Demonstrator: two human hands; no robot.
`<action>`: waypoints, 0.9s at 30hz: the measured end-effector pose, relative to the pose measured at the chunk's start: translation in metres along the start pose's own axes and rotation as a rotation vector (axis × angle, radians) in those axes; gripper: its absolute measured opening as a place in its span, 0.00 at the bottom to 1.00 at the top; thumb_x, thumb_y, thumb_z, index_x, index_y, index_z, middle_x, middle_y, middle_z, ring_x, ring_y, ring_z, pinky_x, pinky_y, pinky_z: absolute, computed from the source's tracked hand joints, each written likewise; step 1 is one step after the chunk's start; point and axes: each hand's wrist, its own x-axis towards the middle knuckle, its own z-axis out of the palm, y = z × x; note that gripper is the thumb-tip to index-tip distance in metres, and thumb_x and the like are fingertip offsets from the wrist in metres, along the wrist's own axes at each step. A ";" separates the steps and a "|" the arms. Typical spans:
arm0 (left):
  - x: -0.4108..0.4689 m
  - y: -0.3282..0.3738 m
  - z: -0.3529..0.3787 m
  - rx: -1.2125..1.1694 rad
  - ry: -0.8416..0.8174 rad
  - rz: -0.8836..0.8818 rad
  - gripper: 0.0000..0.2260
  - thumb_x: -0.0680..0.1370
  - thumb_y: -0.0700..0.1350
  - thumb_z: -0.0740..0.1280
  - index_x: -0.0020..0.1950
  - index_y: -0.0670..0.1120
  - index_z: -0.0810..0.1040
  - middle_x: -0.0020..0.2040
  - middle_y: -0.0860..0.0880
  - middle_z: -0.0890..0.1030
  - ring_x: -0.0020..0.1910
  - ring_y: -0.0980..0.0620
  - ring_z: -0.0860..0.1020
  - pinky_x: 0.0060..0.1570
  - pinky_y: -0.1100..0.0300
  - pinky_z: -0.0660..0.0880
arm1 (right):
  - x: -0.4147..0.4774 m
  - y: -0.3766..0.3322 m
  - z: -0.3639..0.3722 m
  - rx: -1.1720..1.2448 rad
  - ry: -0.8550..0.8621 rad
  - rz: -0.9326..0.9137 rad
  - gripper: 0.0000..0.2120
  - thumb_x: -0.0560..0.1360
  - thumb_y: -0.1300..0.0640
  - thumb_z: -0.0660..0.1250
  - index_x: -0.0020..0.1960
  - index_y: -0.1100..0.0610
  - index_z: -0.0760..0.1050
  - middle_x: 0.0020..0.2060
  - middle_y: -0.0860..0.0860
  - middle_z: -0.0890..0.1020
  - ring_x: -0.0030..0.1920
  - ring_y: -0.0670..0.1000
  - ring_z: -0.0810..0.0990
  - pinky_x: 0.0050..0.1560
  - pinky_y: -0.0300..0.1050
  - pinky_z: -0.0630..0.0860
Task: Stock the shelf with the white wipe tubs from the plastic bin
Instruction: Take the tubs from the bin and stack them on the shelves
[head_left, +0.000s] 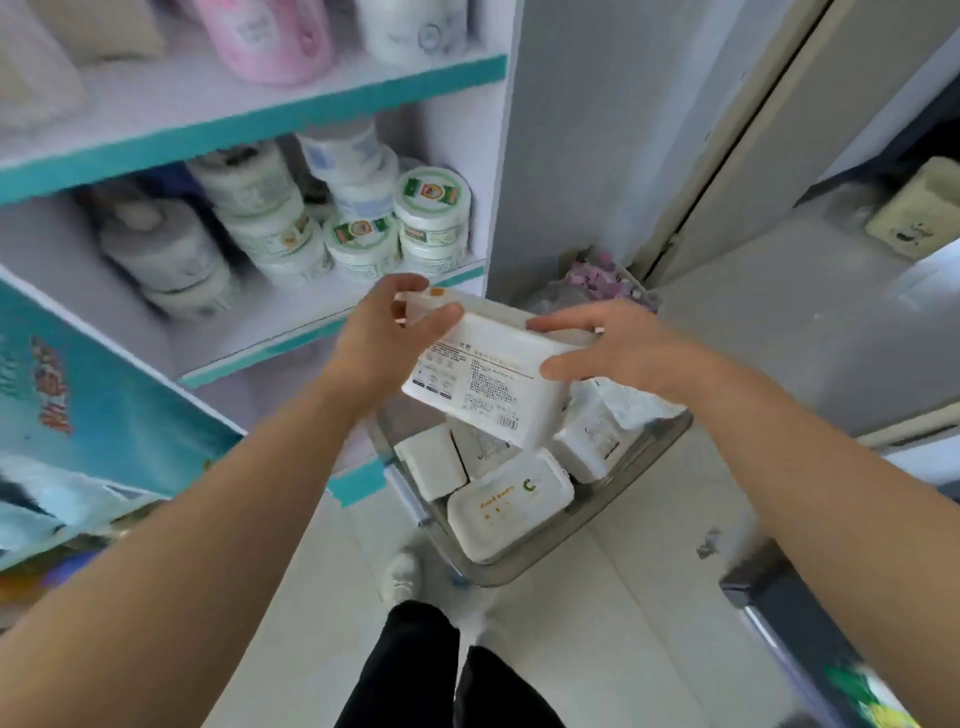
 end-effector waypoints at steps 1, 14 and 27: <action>-0.013 0.010 -0.016 0.000 0.060 0.022 0.18 0.74 0.53 0.71 0.61 0.51 0.73 0.48 0.55 0.79 0.44 0.60 0.79 0.36 0.69 0.75 | -0.001 -0.017 0.004 -0.037 -0.009 -0.047 0.22 0.65 0.55 0.76 0.57 0.40 0.79 0.53 0.39 0.78 0.53 0.41 0.77 0.54 0.38 0.74; -0.193 0.068 -0.262 0.019 0.711 0.167 0.20 0.65 0.56 0.77 0.50 0.49 0.74 0.46 0.51 0.82 0.39 0.52 0.80 0.39 0.60 0.77 | -0.040 -0.280 0.129 -0.314 -0.184 -0.629 0.42 0.45 0.34 0.75 0.59 0.43 0.78 0.54 0.41 0.81 0.53 0.43 0.79 0.60 0.45 0.75; -0.258 0.056 -0.494 0.180 0.814 0.145 0.14 0.67 0.52 0.77 0.47 0.48 0.80 0.34 0.52 0.71 0.28 0.56 0.67 0.29 0.62 0.64 | -0.020 -0.468 0.280 -0.393 -0.256 -0.796 0.33 0.60 0.51 0.80 0.64 0.46 0.75 0.60 0.45 0.77 0.61 0.46 0.75 0.67 0.43 0.68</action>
